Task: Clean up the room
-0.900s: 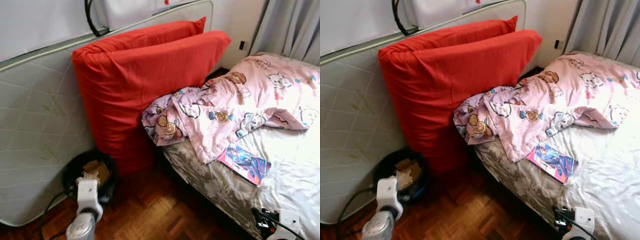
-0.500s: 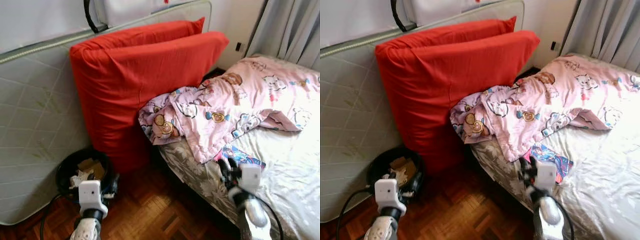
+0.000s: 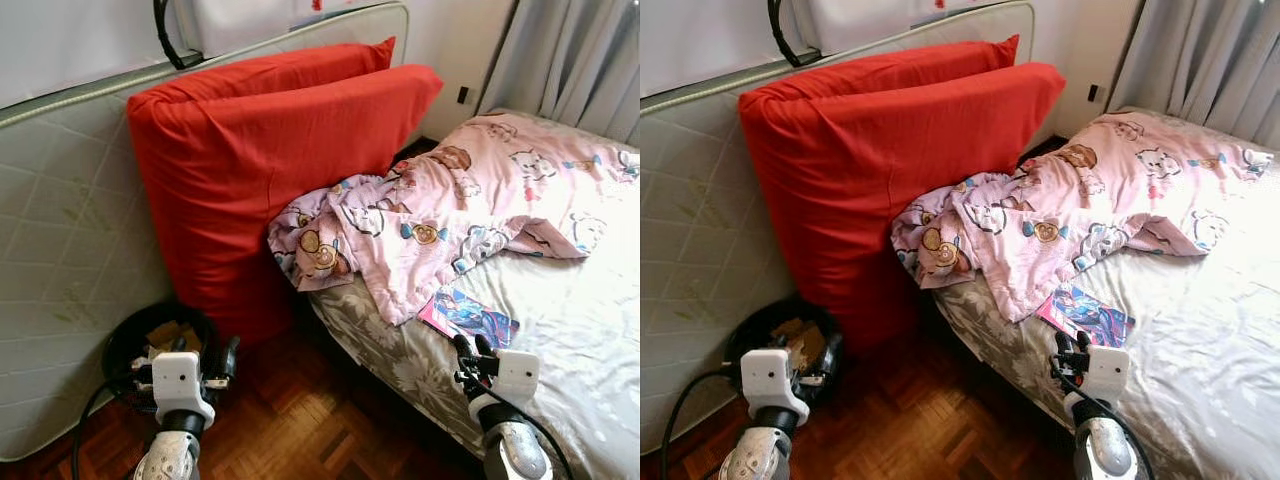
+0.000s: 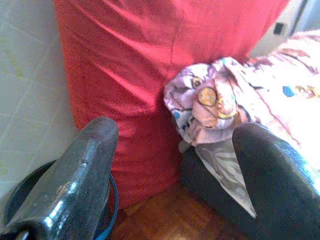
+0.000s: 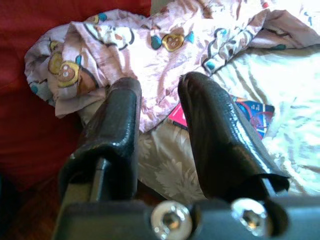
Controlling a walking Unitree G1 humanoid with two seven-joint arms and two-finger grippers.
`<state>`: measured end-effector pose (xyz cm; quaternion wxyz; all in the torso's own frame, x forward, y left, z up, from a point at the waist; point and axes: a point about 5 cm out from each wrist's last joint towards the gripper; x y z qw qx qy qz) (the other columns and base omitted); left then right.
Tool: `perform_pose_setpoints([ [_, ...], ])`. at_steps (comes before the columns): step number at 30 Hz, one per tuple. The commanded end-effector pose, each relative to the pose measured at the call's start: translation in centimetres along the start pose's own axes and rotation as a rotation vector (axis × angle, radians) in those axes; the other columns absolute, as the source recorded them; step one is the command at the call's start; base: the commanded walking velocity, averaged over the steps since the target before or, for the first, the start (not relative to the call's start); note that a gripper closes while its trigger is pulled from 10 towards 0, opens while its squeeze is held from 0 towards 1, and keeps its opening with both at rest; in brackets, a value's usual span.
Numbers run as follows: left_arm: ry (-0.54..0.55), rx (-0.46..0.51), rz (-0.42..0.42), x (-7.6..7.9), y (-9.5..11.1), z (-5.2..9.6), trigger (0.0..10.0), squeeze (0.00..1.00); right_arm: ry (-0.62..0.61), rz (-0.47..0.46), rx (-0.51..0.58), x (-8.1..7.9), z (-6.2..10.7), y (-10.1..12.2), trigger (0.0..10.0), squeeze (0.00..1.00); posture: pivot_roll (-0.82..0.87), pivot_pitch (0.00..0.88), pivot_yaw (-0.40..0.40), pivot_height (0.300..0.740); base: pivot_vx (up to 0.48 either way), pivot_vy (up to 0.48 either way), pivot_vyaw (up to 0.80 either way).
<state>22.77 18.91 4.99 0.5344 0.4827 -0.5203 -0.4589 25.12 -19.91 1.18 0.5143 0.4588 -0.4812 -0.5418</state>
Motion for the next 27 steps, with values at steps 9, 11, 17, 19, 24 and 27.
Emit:
perform_pose_setpoints([
  [9, -0.059, -0.058, -0.001, 0.75, -0.29, -0.37, 10.0, 0.0, -0.042, -0.002, -0.018, 0.37, 0.65, -0.05, 10.0, 0.0, -0.09, 0.0, -0.001, 0.74, 0.0, 0.0, -0.76],
  [11, -0.058, -0.053, -0.007, 0.75, -0.2, -0.29, 10.0, 0.0, -0.039, -0.004, -0.02, 0.36, 0.77, -0.01, 10.0, 0.0, -0.09, 0.0, -0.001, 0.74, 0.0, 0.0, -0.75],
  [17, -0.038, -0.055, -0.001, 0.58, -0.39, -0.39, 10.0, 0.0, -0.039, 0.003, -0.029, 0.27, 0.76, -0.13, 10.0, 0.0, -0.09, 0.0, 0.001, 0.74, 0.0, -0.317, -0.75],
  [19, -0.046, -0.059, -0.005, 0.6, -0.34, -0.51, 10.0, 0.0, -0.037, 0.001, -0.034, 0.13, 0.65, -0.09, 10.0, 0.0, -0.09, 0.0, 0.002, 0.74, 0.0, -0.122, -0.75],
  [24, -0.044, -0.052, -0.002, 0.4, 0.09, -0.8, 10.0, 0.0, -0.033, 0.0, -0.005, -0.06, 0.25, 0.57, 10.0, 0.0, -0.09, 0.0, 0.001, 0.74, 0.0, 0.0, -0.45],
  [27, -0.027, -0.05, -0.005, -0.19, 0.16, -0.79, 10.0, 0.0, -0.021, 0.012, -0.002, -0.06, 0.05, 0.84, 10.0, 0.0, -0.08, 0.0, -0.006, 0.74, 0.0, 0.0, 0.0],
])
Point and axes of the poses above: a point about 5 cm out from each wrist's last joint towards the gripper, its own z axis pointing back from the gripper into the wrist, its own y axis along the axis of the wrist's last joint, x = y × z, and after that the axes turned 8 degrees about z, right-handed
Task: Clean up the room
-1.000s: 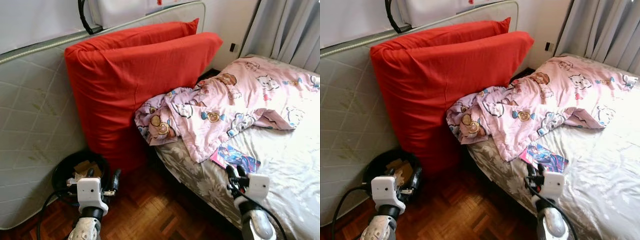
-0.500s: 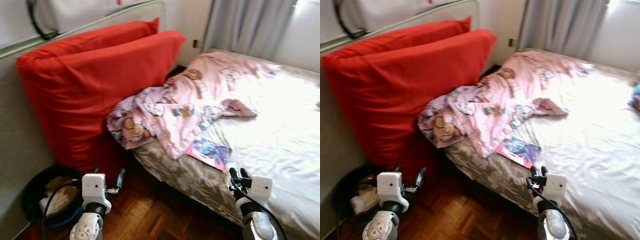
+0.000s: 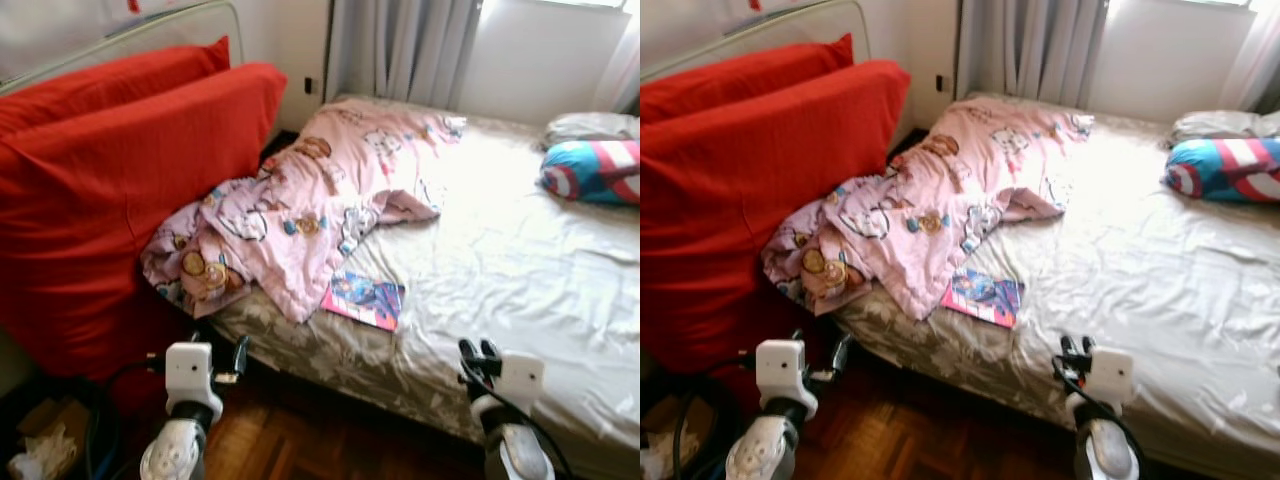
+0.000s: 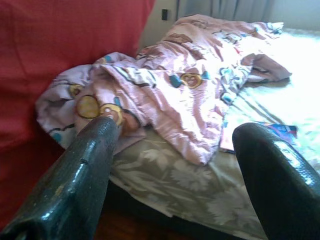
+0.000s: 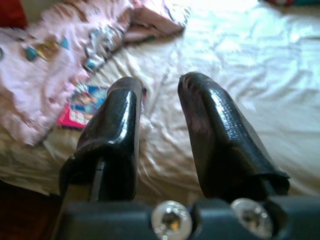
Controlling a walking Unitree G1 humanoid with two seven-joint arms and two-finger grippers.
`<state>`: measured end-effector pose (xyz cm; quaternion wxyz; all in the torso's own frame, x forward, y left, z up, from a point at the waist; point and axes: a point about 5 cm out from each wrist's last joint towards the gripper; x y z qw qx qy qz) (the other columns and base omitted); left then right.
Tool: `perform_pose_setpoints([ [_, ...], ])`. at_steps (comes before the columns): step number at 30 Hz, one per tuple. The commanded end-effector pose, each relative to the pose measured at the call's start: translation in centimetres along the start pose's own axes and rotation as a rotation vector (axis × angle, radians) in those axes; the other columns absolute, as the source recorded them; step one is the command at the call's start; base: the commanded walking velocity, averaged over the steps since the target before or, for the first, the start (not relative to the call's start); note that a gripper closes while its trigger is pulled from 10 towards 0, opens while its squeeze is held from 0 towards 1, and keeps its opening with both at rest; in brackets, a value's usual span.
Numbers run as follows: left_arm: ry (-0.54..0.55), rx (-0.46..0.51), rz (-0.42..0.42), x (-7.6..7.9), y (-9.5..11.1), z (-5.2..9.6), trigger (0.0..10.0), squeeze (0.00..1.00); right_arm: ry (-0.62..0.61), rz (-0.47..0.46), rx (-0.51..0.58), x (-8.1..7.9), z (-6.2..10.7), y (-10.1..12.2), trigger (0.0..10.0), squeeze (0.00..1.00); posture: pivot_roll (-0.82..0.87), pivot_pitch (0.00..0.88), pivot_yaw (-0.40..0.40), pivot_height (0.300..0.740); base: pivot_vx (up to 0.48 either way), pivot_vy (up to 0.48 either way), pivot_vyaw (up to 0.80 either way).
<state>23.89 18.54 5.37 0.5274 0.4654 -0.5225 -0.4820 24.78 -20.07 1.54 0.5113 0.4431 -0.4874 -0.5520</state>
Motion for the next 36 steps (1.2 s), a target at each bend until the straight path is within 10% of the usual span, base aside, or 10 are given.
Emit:
perform_pose_setpoints([
  [1, 0.024, -0.015, 0.008, -0.7, -0.2, 0.3, 10.0, 0.0, 0.015, 0.006, 0.015, -0.2, -0.3, 0.6, 10.0, 0.0, -0.08, 0.0, -0.01, 0.74, 0.0, 0.0, 0.0],
  [36, 0.056, 0.005, 0.027, -0.8, 1.0, 0.5, 10.0, 0.0, 0.052, 0.0, -0.011, -0.9, -0.5, 1.1, 10.0, 0.0, -0.07, 0.121, -0.031, 0.74, 0.16, 0.0, -0.02],
])
Point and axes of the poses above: a point about 5 cm out from each wrist's last joint towards the gripper, its own z axis pointing back from the gripper into the wrist, its own y axis along the axis of the wrist's last joint, x = y × z, and after that the axes turned 8 degrees about z, right-handed
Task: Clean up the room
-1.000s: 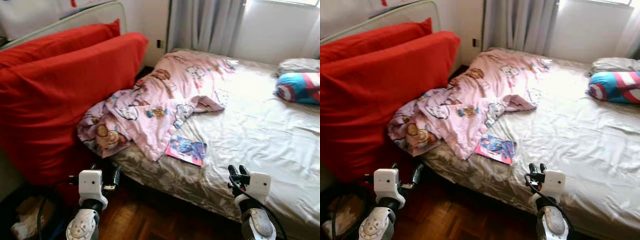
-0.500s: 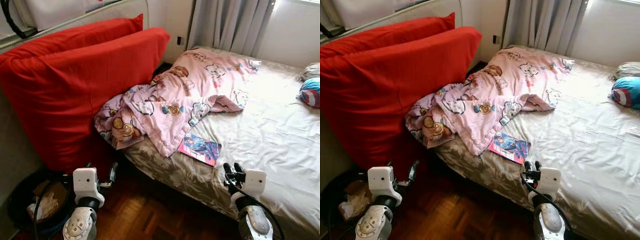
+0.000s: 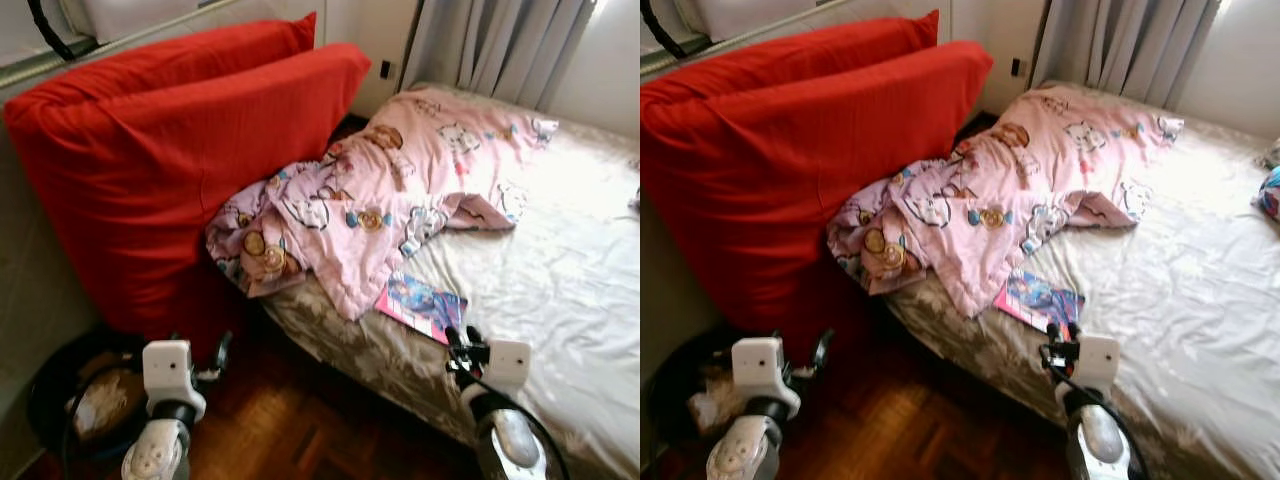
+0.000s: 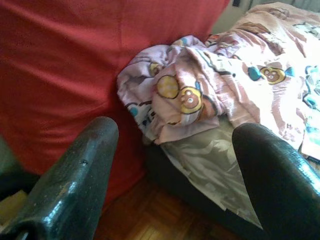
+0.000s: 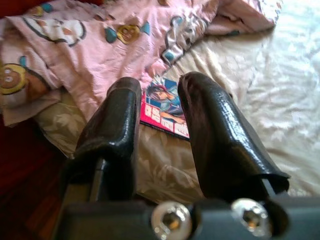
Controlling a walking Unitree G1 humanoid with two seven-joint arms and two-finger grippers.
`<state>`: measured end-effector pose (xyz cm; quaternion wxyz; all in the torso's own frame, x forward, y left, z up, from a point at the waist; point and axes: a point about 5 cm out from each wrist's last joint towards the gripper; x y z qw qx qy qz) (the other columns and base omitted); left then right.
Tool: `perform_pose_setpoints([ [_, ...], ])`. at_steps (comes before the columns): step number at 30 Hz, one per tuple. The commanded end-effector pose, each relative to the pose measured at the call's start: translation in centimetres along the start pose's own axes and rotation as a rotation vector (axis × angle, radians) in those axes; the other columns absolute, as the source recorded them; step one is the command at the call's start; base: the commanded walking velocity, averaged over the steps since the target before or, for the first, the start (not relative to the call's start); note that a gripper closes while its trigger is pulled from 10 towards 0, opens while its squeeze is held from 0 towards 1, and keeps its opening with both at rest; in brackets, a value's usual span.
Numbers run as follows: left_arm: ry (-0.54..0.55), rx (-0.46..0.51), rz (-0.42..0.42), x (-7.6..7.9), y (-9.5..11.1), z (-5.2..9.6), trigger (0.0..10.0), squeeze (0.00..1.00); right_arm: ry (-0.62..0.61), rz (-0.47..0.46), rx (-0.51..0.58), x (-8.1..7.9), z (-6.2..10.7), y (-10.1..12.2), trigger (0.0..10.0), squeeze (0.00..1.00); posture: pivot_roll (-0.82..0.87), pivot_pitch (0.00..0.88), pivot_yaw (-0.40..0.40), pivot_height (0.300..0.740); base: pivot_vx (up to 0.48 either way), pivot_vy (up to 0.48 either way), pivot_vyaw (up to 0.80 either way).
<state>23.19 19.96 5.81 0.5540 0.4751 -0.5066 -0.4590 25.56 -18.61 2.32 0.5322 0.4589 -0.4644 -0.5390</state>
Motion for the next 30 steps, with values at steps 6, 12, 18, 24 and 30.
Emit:
perform_pose_setpoints([
  [6, -0.021, 0.008, -0.003, 0.69, 0.53, -0.17, 10.0, 0.0, -0.017, -0.005, 0.019, 0.41, 0.04, 0.52, 10.0, 0.0, -0.07, 0.126, -0.031, 0.74, 0.295, 0.0, -0.35],
  [12, -0.017, 0.009, -0.006, 0.68, 0.59, -0.06, 10.0, 0.0, -0.014, -0.006, 0.014, 0.2, 0.03, 0.55, 10.0, 0.0, -0.07, 0.132, -0.032, 0.74, 0.297, 0.0, 0.0],
  [18, -0.018, 0.008, -0.01, 0.66, 0.72, -0.03, 10.0, 0.0, -0.014, -0.019, -0.002, -0.05, 0.05, 0.38, 10.0, 0.0, -0.07, 0.133, -0.028, 0.74, 0.298, 0.0, -0.5],
  [24, -0.021, 0.013, -0.013, 0.71, 0.9, -0.09, 10.0, 0.0, -0.01, -0.017, 0.007, -0.25, 0.15, 0.4, 10.0, 0.0, -0.07, 0.135, -0.025, 0.74, 0.289, 0.0, -0.64],
  [30, -0.021, 0.011, -0.013, 0.8, 0.88, -0.08, 10.0, 0.0, -0.013, -0.018, 0.002, -0.19, 0.17, 0.34, 10.0, 0.0, -0.06, 0.134, -0.025, 0.74, 0.273, 0.0, 0.0],
])
Point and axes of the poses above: a point about 5 cm out from each wrist's last joint towards the gripper, its own z axis pointing back from the gripper into the wrist, its own y axis along the axis of the wrist's last joint, x = y × z, and after that the axes turned 8 degrees about z, right-handed
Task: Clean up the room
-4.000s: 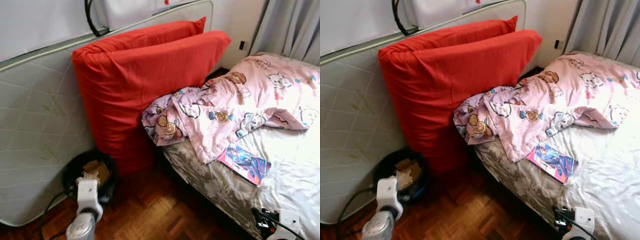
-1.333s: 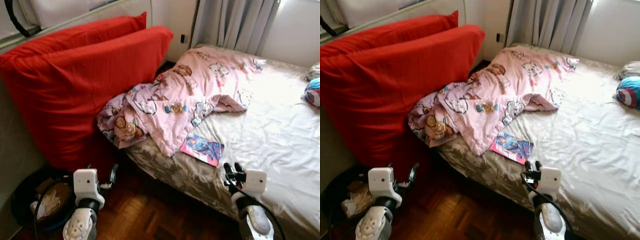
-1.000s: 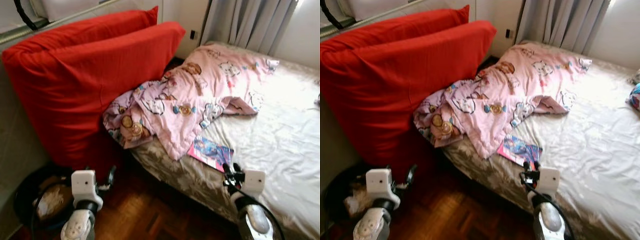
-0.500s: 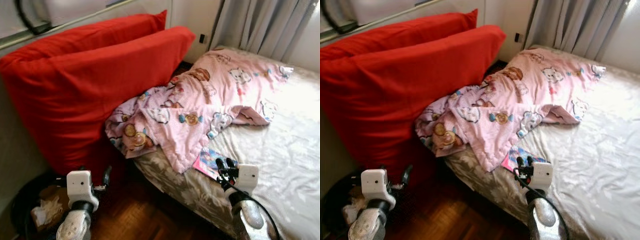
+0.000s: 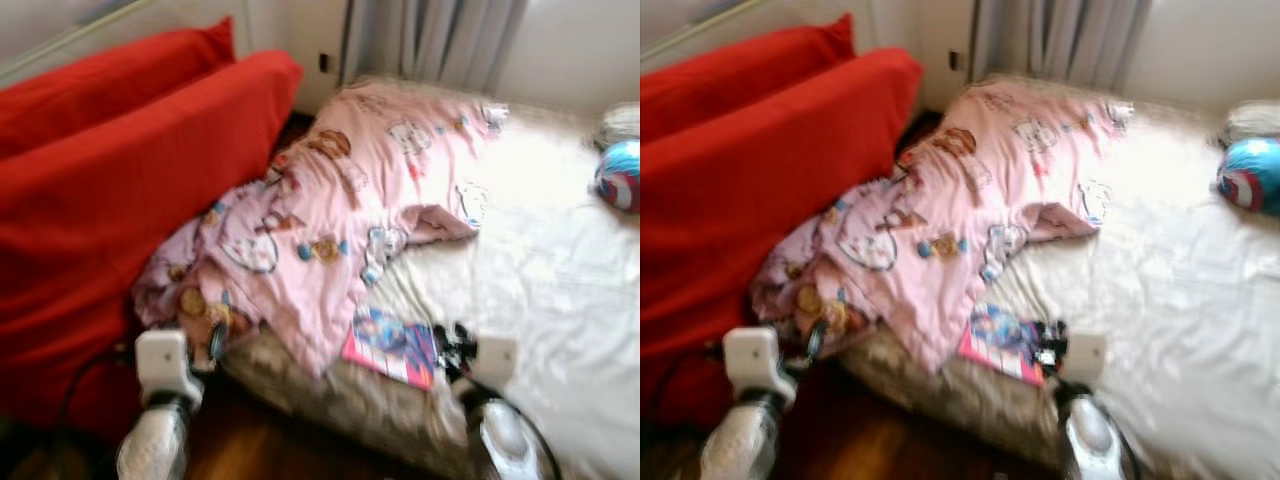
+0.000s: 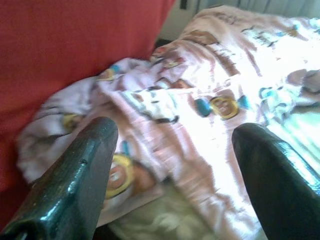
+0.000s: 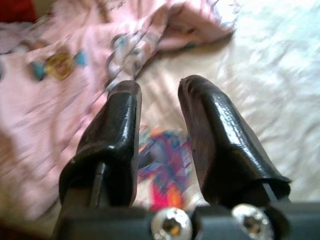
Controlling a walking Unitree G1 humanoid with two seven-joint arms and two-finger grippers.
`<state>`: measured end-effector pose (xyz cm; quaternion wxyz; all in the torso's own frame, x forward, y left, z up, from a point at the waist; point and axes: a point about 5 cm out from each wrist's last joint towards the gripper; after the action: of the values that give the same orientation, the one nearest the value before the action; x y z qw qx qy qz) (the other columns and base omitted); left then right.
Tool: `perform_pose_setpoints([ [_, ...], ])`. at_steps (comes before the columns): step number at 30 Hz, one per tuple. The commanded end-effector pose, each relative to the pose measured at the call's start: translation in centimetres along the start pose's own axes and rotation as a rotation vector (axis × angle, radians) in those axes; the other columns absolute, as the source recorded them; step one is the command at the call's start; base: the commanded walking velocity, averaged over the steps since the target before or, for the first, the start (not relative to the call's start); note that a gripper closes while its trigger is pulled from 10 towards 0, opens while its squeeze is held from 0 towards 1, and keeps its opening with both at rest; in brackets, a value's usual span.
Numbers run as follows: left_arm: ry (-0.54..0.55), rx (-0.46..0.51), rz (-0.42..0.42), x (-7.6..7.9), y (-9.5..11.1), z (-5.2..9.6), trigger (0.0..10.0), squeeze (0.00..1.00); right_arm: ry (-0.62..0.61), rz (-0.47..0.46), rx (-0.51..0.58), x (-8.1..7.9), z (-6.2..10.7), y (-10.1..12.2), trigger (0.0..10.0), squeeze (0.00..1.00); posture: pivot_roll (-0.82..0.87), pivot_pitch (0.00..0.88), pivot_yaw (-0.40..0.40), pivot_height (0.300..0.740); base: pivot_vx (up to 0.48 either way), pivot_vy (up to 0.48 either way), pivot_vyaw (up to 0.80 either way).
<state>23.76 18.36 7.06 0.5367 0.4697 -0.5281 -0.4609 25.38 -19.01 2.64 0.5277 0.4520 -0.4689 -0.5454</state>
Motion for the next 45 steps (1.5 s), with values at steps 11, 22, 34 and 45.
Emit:
perform_pose_setpoints([
  [11, 0.02, -0.016, -0.014, -0.6, -0.1, 0.6, 10.0, 0.0, 0.005, -0.012, 0.014, -0.3, 0.1, 0.0, 10.0, 0.0, -0.06, 0.137, -0.026, 0.74, 0.071, 0.0, 0.0],
  [22, 0.02, -0.019, -0.014, -0.6, -0.2, 0.8, 10.0, 0.0, 0.004, 0.011, -0.056, -0.2, 0.2, -1.3, 10.0, 0.0, -0.07, 0.138, -0.023, 0.725, 0.0, 0.0, 0.0],
  [34, 0.018, -0.019, -0.019, -0.7, -0.1, 1.0, 10.0, 0.0, 0.012, 0.005, -0.026, -0.2, 0.2, -1.3, 10.0, 0.0, -0.07, 0.133, -0.021, 0.666, 0.0, 0.0, 0.0],
  [45, 0.022, -0.017, -0.013, -0.6, -0.1, 0.9, 10.0, 0.0, 0.01, 0.022, -0.031, -0.1, 0.2, -1.2, 10.0, 0.0, -0.06, 0.144, -0.028, 0.666, 0.0, 0.0, 0.0],
])
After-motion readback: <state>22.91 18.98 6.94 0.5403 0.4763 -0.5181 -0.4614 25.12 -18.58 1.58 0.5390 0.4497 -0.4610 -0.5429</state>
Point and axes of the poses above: a point about 5 cm out from each wrist's last joint towards the gripper, its own z axis pointing back from the gripper into the wrist, its own y axis along the axis of the wrist's last joint, x = y × z, and after that the axes turned 8 degrees about z, right-handed
